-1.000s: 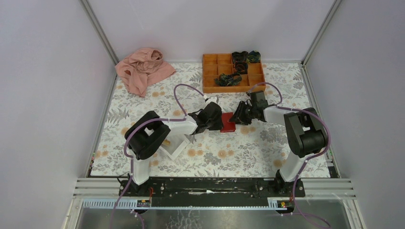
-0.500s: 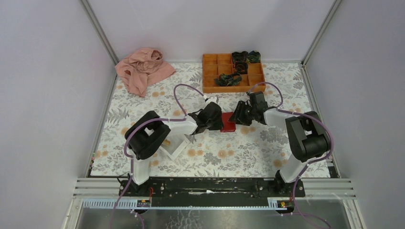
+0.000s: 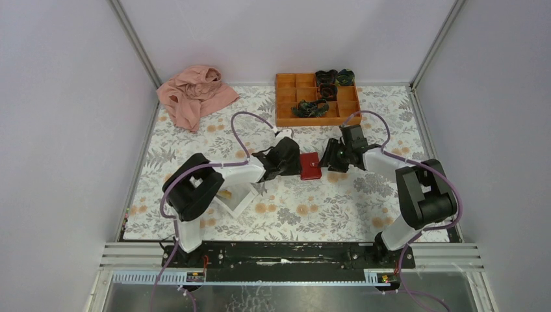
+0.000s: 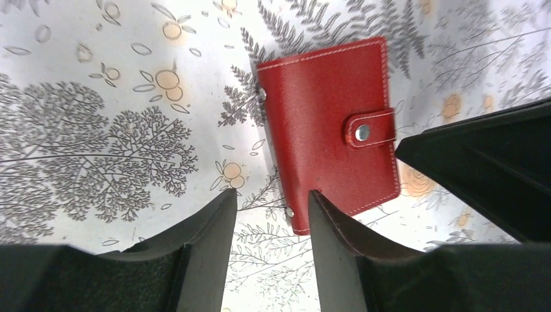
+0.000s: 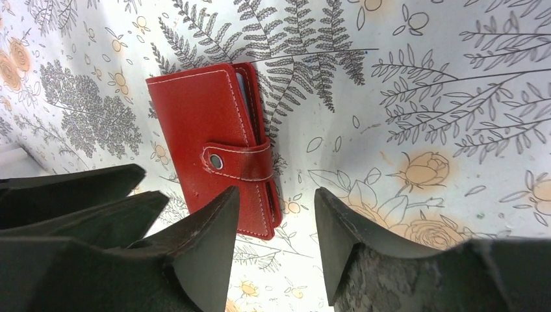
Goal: Put the credit cards into the card holder
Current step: Close the card holder at the center of the board.
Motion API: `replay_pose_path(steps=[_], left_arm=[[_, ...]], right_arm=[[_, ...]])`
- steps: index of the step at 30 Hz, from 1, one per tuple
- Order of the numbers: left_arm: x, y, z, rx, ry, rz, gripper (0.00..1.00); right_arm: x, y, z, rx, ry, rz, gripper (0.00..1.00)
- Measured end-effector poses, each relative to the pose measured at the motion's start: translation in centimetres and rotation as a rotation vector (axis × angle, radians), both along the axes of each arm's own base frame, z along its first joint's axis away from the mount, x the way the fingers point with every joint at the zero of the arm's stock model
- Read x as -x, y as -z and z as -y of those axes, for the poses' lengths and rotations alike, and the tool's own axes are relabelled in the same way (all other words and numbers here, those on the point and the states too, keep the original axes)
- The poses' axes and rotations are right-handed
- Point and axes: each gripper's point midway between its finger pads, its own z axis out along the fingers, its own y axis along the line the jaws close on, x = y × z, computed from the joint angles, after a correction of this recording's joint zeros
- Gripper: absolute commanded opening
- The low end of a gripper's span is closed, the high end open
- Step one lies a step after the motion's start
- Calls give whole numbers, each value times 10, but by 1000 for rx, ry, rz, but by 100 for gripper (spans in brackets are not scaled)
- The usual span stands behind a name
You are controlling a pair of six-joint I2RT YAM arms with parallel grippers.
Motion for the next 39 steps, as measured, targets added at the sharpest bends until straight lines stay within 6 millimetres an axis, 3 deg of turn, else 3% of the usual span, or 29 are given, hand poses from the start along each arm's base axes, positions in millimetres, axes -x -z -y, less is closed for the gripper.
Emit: replay_pose_path(steps=[8,15,24,36,38,39], left_arm=[[-5,-40,-7,28,-34,69,53],[11,-17,-22,4,-55,11,54],[17,8,-21,-5,-69,-52,54],[16,5,-17,24,-94,-66,55],[21,2,-21,8,-96,-66,59],[22,-2,-23,2,-98,-61,90]], right_arm=[[-8,-18,1,21,-21,36,55],[-4,-16,2,25,-28,22,59],[17,2,-1,-25,-29,-36,63],[16,-1,-2,-54,-17,-17,63],[18,-9,1,-42,-12,-3,64],[17,-14,3,-34,-10,13,69]])
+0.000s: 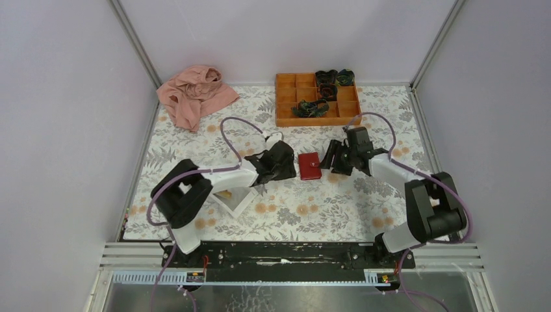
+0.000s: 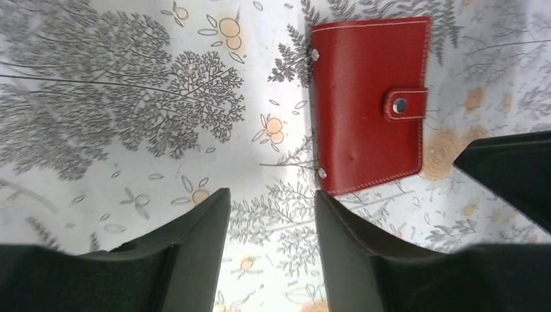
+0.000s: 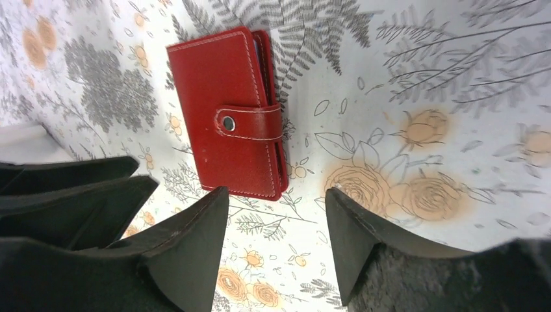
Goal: Put the credit cards into the card holder
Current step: Close the card holder at the center of the board, then reset both arms
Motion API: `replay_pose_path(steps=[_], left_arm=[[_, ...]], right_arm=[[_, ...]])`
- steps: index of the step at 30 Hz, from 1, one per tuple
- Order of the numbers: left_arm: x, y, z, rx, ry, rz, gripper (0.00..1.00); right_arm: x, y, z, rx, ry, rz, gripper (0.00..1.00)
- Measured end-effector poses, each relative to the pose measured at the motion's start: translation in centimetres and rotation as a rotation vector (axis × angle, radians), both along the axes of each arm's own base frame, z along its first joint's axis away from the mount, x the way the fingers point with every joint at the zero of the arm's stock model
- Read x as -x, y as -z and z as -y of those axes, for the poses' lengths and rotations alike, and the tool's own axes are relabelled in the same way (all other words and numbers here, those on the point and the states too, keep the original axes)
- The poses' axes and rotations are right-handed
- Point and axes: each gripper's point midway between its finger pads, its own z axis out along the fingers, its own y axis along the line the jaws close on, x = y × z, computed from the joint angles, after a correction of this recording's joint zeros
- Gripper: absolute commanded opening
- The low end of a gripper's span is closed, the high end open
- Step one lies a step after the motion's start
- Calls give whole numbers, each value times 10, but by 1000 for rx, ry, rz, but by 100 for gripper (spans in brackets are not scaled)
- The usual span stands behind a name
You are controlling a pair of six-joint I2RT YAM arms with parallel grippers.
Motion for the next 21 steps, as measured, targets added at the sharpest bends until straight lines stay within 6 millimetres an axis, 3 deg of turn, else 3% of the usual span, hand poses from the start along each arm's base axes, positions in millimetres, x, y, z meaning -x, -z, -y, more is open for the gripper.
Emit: replay_pose_path(steps=[1,2,5,9,12,14,17,21], left_arm=[[2,-8,-3,-8,0,11,99],[3,-15,-5,-17,4,25,100],[0,-54,-9,-33,2,105,100],[-18,-123,-16,-36,-41,276,100],[-30,-167,-39,-62,-125,396,100],[-35,-186,-62,-94,-192,447,100],[-39,-196,-99,-130,-290,482,100],[-28,-188,-146,-183,-382,490,100]], right_arm=[[0,-7,3,11,3,19,85],[-2,-15,5,23,8,41,99],[-12,-43,17,81,32,135,99],[-31,-82,41,175,126,279,99],[-40,-95,64,270,219,316,99],[-41,-98,80,343,280,312,99],[-37,-97,103,448,360,281,99],[-24,-91,125,552,416,226,99]])
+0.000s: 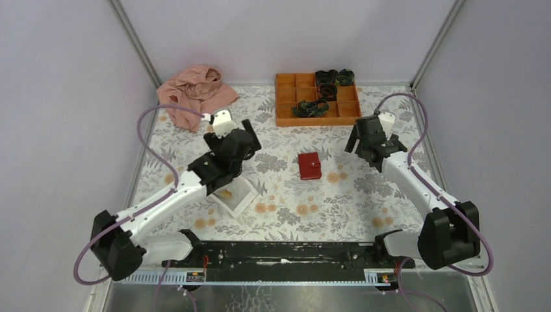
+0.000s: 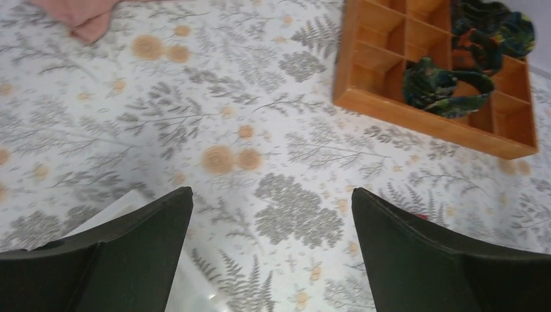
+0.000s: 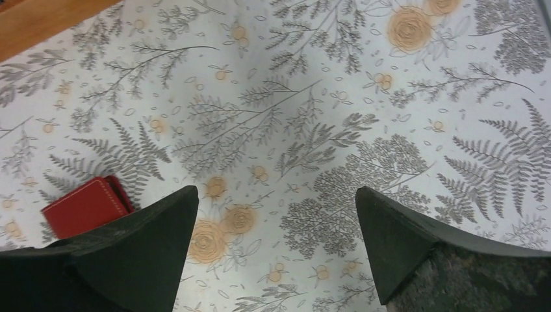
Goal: Put the credit cards into the card holder
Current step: Reset both arms
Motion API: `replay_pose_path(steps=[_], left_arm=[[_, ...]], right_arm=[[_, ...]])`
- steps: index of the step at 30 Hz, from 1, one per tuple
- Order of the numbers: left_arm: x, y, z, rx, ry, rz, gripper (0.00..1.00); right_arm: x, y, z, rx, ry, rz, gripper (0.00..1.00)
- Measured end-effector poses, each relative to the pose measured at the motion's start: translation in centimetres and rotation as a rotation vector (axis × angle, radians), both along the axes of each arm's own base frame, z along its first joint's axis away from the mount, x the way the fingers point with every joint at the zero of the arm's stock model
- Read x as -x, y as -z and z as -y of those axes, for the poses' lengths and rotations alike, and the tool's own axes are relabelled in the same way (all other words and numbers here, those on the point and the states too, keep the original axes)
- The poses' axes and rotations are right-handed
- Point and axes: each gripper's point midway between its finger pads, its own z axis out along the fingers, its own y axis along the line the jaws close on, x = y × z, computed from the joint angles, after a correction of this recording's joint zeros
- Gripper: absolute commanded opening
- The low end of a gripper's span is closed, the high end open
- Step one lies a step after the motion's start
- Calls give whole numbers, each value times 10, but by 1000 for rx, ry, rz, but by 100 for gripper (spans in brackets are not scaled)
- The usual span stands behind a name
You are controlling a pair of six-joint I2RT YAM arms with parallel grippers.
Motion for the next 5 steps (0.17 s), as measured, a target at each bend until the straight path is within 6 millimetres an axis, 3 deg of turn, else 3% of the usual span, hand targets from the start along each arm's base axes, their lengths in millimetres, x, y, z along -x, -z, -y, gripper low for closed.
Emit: replay_pose_path(steps=[5], left_arm=[[19,7,-30,-26,-48,15,100]], right_arm=[[18,5,13,36,29,-13,99]])
